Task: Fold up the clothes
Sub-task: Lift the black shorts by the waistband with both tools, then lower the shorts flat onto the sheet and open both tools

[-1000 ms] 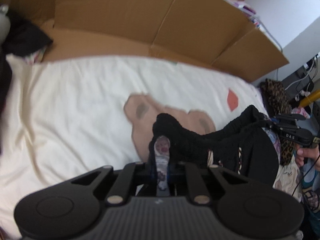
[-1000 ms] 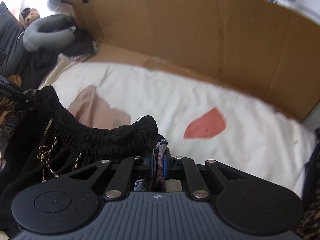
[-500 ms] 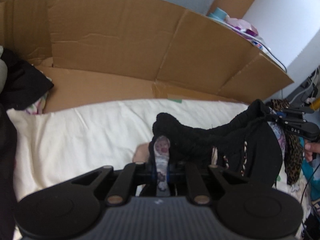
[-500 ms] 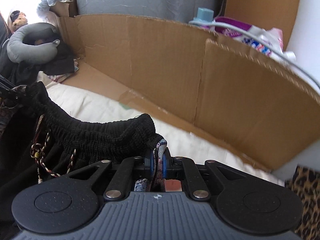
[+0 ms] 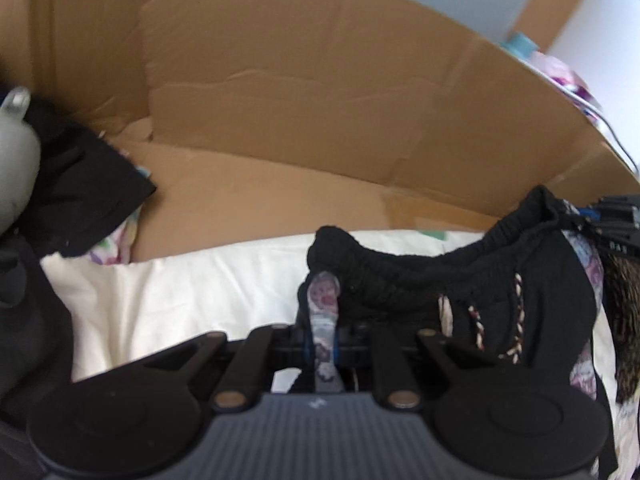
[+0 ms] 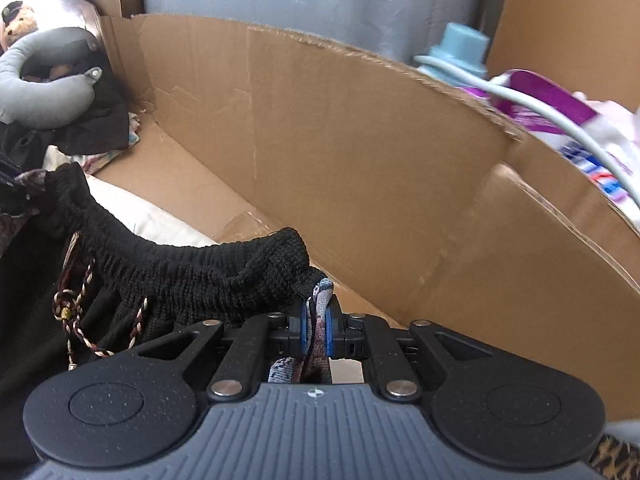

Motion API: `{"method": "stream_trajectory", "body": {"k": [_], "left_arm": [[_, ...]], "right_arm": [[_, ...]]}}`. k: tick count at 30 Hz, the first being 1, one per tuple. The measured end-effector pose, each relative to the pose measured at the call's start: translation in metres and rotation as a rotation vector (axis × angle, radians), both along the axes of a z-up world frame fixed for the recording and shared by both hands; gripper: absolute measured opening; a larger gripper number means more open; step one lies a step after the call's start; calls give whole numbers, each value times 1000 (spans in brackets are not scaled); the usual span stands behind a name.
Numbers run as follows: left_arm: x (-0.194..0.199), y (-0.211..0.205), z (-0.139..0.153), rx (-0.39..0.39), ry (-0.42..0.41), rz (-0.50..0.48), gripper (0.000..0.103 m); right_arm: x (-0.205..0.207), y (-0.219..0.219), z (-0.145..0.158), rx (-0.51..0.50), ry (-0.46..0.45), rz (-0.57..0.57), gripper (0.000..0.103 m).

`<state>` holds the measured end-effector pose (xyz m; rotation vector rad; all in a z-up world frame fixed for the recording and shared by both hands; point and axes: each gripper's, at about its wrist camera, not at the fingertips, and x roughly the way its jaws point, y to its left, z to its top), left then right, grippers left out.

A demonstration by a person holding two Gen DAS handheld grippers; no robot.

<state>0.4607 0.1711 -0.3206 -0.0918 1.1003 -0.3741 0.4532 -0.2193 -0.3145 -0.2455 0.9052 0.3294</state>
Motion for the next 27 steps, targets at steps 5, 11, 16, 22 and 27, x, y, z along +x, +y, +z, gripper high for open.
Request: {"method": "stream_trajectory", "body": {"k": [5, 11, 16, 22, 27], "left_arm": [[12, 7, -20, 24, 28, 15, 10], [17, 4, -48, 117, 82, 12, 42], [12, 17, -33, 136, 92, 23, 67], [3, 39, -5, 165, 87, 38, 69], [-13, 58, 17, 192, 82, 90, 70]], "right_arm": [[15, 14, -21, -31, 35, 5, 7], [21, 10, -56, 16, 127, -72, 36], [10, -15, -48, 119, 141, -83, 47], [-13, -40, -29, 139, 154, -71, 47], [-45, -54, -20, 183, 191, -101, 47]]}}
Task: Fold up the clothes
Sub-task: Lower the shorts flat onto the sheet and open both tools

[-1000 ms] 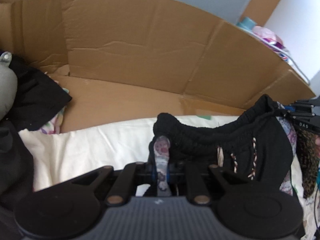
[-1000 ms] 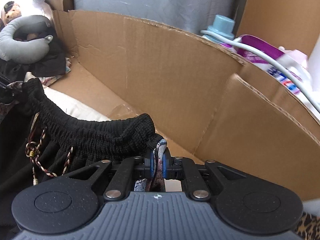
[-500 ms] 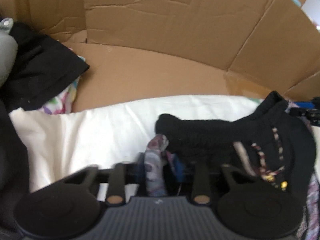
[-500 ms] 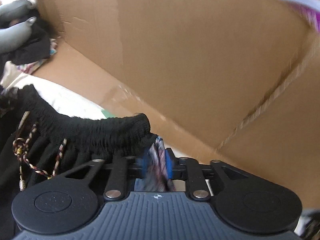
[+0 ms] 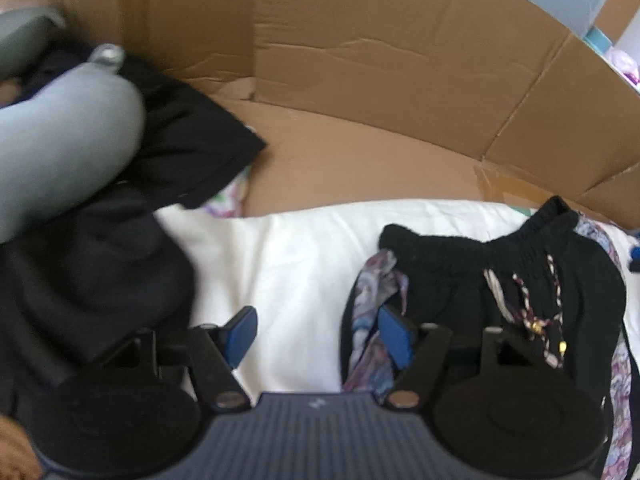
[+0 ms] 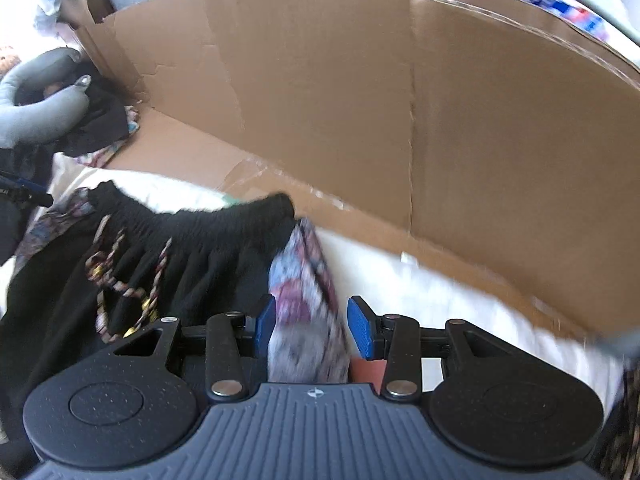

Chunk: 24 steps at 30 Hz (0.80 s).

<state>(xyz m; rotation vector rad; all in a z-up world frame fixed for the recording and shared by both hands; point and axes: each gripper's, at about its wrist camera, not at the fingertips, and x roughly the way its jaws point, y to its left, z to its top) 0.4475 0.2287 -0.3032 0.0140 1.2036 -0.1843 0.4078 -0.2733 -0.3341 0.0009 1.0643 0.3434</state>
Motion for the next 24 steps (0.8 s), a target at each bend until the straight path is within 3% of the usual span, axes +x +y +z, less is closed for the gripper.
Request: {"method": "stream_trajectory", "body": {"k": [8, 15, 24], "left_arm": [[-52, 12, 10, 32, -44, 25, 70], [-119, -5, -12, 28, -29, -92, 70], [-182, -10, -20, 25, 2, -82, 70]], "right_arm": [[-93, -6, 10, 34, 35, -9, 47], [-180, -2, -9, 39, 97, 17, 47], [-243, -21, -16, 67, 119, -107, 47]]}}
